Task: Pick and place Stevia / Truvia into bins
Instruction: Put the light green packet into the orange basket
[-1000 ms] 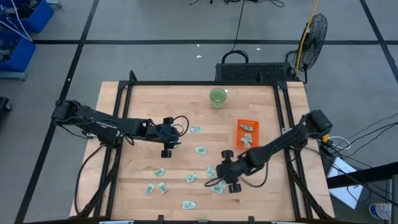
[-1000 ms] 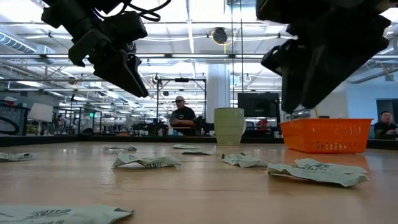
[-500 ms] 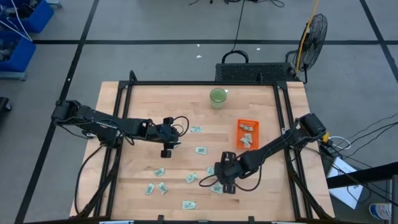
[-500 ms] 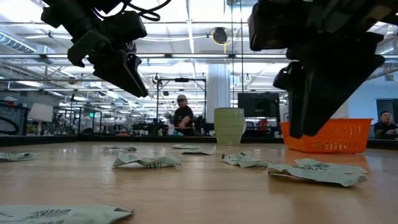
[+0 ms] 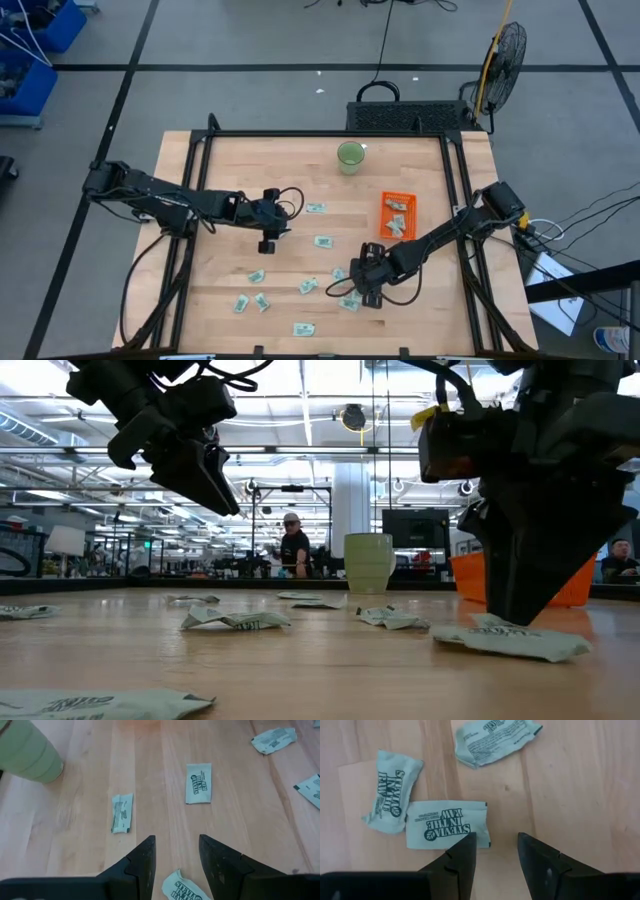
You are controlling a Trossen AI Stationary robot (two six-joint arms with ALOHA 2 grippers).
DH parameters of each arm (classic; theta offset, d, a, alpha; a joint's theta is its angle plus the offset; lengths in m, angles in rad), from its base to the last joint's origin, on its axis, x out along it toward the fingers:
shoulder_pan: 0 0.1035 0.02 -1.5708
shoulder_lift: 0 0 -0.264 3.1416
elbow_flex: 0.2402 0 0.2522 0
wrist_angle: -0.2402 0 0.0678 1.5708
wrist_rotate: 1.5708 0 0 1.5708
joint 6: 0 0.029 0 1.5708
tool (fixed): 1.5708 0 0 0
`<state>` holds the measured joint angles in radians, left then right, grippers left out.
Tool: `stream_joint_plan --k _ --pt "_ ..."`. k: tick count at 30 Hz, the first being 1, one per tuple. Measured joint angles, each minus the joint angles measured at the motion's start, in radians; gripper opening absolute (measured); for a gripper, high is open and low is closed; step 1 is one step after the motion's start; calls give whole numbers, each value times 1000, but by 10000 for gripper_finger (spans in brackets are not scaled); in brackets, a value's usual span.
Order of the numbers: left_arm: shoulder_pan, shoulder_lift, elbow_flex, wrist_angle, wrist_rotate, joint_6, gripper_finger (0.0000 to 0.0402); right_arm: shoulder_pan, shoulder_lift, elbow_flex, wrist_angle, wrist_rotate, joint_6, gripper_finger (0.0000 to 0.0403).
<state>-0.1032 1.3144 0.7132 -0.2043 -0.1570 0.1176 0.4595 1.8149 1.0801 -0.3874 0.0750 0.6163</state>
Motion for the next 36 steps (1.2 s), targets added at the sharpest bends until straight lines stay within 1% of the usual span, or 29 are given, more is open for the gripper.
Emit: stream_joint_plan --k 7,11,15,29,32,36 --pt "0 0 0 0 0 -22 157 3 0 0 15 -13 39 135" --pt "0 0 0 0 0 -22 157 7 1 0 57 -31 64 132" --pt "0 0 0 0 0 -33 157 12 1 0 100 -32 48 132" --pt "0 0 0 -1 0 -44 157 28 43 3 67 -20 -28 130" --pt "0 0 0 -1 0 -44 157 27 55 3 60 -5 -57 117" --pt "0 0 0 -1 0 -44 157 20 55 2 52 37 -53 79"
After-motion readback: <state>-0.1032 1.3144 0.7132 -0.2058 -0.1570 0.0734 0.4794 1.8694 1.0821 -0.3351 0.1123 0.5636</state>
